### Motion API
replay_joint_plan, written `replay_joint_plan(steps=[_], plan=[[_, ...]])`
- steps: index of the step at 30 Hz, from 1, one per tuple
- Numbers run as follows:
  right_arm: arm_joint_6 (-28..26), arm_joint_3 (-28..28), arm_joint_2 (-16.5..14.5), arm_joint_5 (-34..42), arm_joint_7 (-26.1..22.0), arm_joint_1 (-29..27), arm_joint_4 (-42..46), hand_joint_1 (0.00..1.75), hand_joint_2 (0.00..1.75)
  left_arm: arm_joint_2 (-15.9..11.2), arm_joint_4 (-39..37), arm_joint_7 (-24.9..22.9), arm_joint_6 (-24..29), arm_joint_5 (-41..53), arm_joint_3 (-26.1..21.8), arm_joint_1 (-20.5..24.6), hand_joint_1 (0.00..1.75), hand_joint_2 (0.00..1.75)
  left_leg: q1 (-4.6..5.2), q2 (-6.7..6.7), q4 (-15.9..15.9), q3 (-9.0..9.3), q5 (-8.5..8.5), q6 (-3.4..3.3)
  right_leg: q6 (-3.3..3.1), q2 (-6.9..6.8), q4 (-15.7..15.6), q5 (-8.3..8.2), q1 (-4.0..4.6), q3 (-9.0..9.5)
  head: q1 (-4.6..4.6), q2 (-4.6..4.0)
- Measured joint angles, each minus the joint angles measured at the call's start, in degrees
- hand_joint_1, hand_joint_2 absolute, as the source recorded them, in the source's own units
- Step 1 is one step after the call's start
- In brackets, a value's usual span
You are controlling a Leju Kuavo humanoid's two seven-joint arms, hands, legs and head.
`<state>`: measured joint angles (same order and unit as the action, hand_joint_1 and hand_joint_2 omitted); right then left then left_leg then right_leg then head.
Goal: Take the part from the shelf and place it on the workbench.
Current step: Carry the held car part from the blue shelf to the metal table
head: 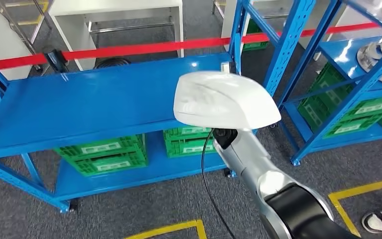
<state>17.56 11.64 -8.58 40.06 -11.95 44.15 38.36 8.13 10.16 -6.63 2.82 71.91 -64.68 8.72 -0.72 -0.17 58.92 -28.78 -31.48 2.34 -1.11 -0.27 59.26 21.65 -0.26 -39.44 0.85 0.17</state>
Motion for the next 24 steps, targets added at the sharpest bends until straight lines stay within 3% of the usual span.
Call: replay_joint_plan(steps=[2,3,4,6,7,8,9,11,13,14,15,17,18,19,21,22,23,24], plan=[[-0.1,1.1,-0.3,-0.4,0.3,-0.1,0.5,1.75,1.75,-0.5,0.0,0.0,-0.3,0.1,0.0,-0.1,0.00,1.75,-0.03,0.23,-0.1,-0.76,0.82,-1.26,0.61,0.06,-0.1,-0.35,-0.12,-0.36,0.03,0.00],[-0.3,1.7,-0.4,-0.5,0.5,-0.2,0.9,1.75,1.75,-0.7,0.0,0.1,-0.4,0.1,0.0,-0.3,0.00,1.75,-0.05,0.37,-0.2,-1.24,1.47,-1.89,0.93,0.10,0.8,0.98,-0.19,-0.82,0.05,0.00],[-0.5,2.2,-0.4,-0.5,0.7,-0.3,1.2,1.75,1.75,-0.9,0.1,0.1,-0.4,0.1,0.0,-0.4,0.00,1.75,-0.11,0.51,-0.2,-1.87,2.21,-2.40,1.17,0.14,2.7,3.32,-0.26,-1.55,0.07,0.00],[-0.6,2.9,-0.5,-0.5,0.9,-0.4,1.7,1.75,1.75,-1.3,0.1,0.2,-0.4,0.1,0.0,-0.6,0.00,1.75,-0.04,0.55,-0.1,-3.64,3.74,-2.95,1.49,0.16,9.9,9.28,-0.32,-3.45,0.10,0.00],[-0.6,3.2,-0.6,-0.5,1.0,-0.5,1.9,1.75,1.75,-1.4,0.1,0.2,-0.4,0.1,0.0,-0.7,0.00,1.75,0.03,0.53,-0.1,-4.61,4.48,-3.02,1.55,0.17,13.7,11.00,-0.33,-4.12,0.10,0.00],[-0.6,3.4,-0.6,-0.5,1.0,-0.6,2.0,1.75,1.75,-1.5,0.1,0.2,-0.4,0.1,-0.1,-0.7,0.00,1.75,0.12,0.49,0.0,-5.58,5.21,-3.05,1.51,0.17,16.3,11.38,-0.30,-4.21,0.10,0.00],[-0.6,3.5,-0.6,-0.5,1.0,-0.8,2.0,1.75,1.75,-1.6,0.2,0.2,-0.4,0.1,-0.1,-0.8,0.00,1.75,0.24,0.44,0.0,-6.50,5.90,-3.04,1.33,0.19,17.1,10.51,-0.23,-3.40,0.11,0.00],[-0.6,3.8,-0.7,-0.5,1.1,-0.9,2.4,1.75,1.75,-1.6,0.1,0.2,-0.4,0.1,-0.1,-0.8,0.00,1.75,0.50,0.37,0.1,-8.19,7.25,-2.92,0.32,0.23,12.6,7.83,0.17,1.28,0.11,0.00],[-0.5,4.0,-0.9,-0.4,1.0,-0.8,3.1,1.75,1.75,-1.4,0.1,0.2,-0.4,0.1,-0.1,-0.9,0.00,1.75,0.74,0.41,0.2,-9.27,8.47,-2.58,-0.88,0.14,3.9,8.30,0.85,7.95,0.06,0.00],[-0.5,4.1,-1.1,-0.4,1.0,-0.7,3.4,1.75,1.75,-1.4,0.1,0.2,-0.4,0.1,-0.1,-0.9,0.00,1.75,0.72,0.48,0.0,-9.44,9.05,-2.32,-1.20,0.09,0.7,8.96,1.16,10.07,0.06,0.00],[-0.5,4.2,-1.1,-0.4,1.0,-0.6,3.6,1.75,1.75,-1.4,0.1,0.2,-0.4,0.1,-0.1,-0.9,0.00,1.75,0.65,0.57,-0.2,-9.53,9.64,-1.98,-1.29,0.03,-1.1,9.45,1.37,11.08,0.06,0.00],[-0.2,4.4,-1.2,-0.2,1.2,-0.5,3.7,1.75,1.75,-1.6,0.1,0.3,-0.4,0.0,-0.1,-1.0,0.00,1.75,0.49,0.57,-0.5,-9.70,10.35,-1.27,-1.50,-0.10,-2.1,8.30,1.32,10.57,0.12,0.00],[0.0,4.5,-1.3,-0.1,1.3,-0.5,3.7,1.75,1.75,-1.7,0.1,0.3,-0.4,-0.1,-0.1,-1.1,0.00,1.75,0.44,0.48,-0.1,-10.14,9.41,-0.92,-1.82,-0.19,-2.4,7.59,1.15,10.11,0.09,0.00],[0.3,4.7,-1.5,0.1,1.3,-0.6,3.8,1.75,1.75,-1.7,0.1,0.3,-0.4,-0.3,-0.1,-1.4,0.00,1.75,0.40,0.37,1.3,-10.71,7.34,-0.61,-2.13,-0.24,-2.7,6.71,0.95,9.47,0.03,0.00],[0.0,5.2,-1.9,-0.4,1.1,-0.8,4.1,1.75,1.75,-2.0,0.1,0.0,-0.4,-0.5,-0.1,-1.9,0.00,1.75,0.17,0.26,7.1,-12.15,1.23,-0.03,-2.49,-0.16,-2.8,5.09,0.75,7.82,-0.11,0.00],[-0.6,5.5,-2.0,-1.0,0.9,-1.0,4.3,1.75,1.75,-2.3,0.1,-0.2,-0.4,-0.5,-0.1,-2.1,0.00,1.75,0.06,0.26,10.8,-12.64,-0.91,0.26,-2.45,-0.12,-2.8,4.29,0.69,6.82,-0.14,0.00],[-1.4,5.9,-2.0,-1.7,0.6,-1.4,4.5,1.75,1.75,-2.5,0.1,-0.4,-0.5,-0.5,-0.1,-2.3,0.00,1.75,-0.05,0.26,13.9,-12.77,-1.53,0.56,-2.31,-0.14,-2.7,3.50,0.61,5.75,-0.15,0.00],[-2.1,6.1,-2.0,-2.2,0.4,-1.7,4.8,1.75,1.75,-2.8,0.1,-0.4,-0.5,-0.5,-0.1,-2.5,0.00,1.75,-0.17,0.26,15.7,-12.32,-0.71,0.84,-2.10,-0.21,-2.5,2.76,0.48,4.59,-0.15,0.00]])
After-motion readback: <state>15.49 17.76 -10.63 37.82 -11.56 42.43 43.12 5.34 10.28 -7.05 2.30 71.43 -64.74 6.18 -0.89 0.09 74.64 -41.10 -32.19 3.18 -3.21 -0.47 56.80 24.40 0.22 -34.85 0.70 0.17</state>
